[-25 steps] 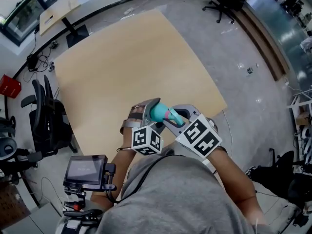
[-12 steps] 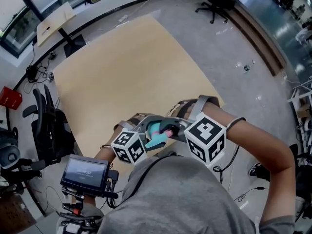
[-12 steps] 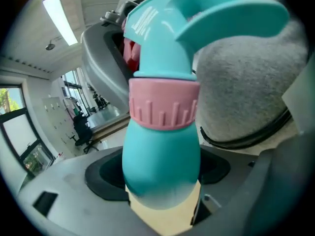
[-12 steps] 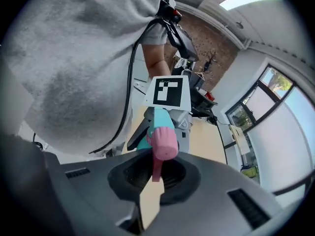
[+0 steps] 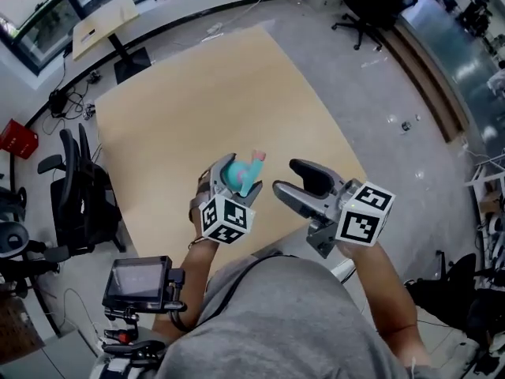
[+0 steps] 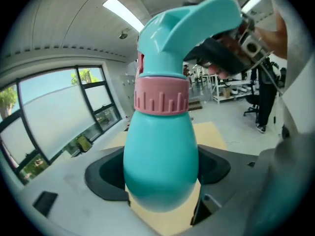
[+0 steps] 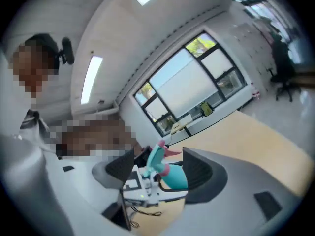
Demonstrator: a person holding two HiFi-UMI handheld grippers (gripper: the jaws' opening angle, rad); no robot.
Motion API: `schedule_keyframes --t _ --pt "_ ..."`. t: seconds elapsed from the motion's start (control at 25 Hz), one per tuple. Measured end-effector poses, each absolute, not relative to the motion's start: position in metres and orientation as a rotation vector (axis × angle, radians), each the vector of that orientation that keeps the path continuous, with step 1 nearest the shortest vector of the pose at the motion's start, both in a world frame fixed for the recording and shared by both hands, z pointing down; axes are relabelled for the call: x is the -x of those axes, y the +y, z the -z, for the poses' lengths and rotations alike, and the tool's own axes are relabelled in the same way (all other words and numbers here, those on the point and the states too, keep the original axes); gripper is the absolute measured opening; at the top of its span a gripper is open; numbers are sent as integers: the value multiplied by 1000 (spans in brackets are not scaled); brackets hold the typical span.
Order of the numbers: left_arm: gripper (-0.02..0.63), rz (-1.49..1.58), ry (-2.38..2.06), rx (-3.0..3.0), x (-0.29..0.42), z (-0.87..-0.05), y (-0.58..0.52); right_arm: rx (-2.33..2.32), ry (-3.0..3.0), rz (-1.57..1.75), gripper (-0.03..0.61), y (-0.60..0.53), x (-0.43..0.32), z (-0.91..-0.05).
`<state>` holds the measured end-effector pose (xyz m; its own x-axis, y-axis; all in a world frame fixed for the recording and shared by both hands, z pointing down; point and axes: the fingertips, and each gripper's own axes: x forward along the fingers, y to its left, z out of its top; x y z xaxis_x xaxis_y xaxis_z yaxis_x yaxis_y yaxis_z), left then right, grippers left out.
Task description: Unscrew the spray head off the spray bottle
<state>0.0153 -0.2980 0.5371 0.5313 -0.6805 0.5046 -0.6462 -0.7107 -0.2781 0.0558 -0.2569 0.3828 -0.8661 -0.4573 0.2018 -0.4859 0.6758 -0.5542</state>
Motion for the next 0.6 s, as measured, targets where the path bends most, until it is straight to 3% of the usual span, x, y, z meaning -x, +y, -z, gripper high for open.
schedule_keyframes --t 0.08,0.36,0.44,0.6 --pt "383 954 1236 2620 -9 -539 -308 -918 -2826 -1051 288 -258 -34 -388" --pt "383 990 1184 2511 -35 -529 -311 -1032 -2593 -775 285 -274 -15 -430" --pt "383 990 1154 2525 -37 -530 -307 -986 -2583 -750 210 -271 -14 -431" --pt "382 963 948 2618 -43 -534 -287 -745 -2584 -567 198 -250 -4 -433"
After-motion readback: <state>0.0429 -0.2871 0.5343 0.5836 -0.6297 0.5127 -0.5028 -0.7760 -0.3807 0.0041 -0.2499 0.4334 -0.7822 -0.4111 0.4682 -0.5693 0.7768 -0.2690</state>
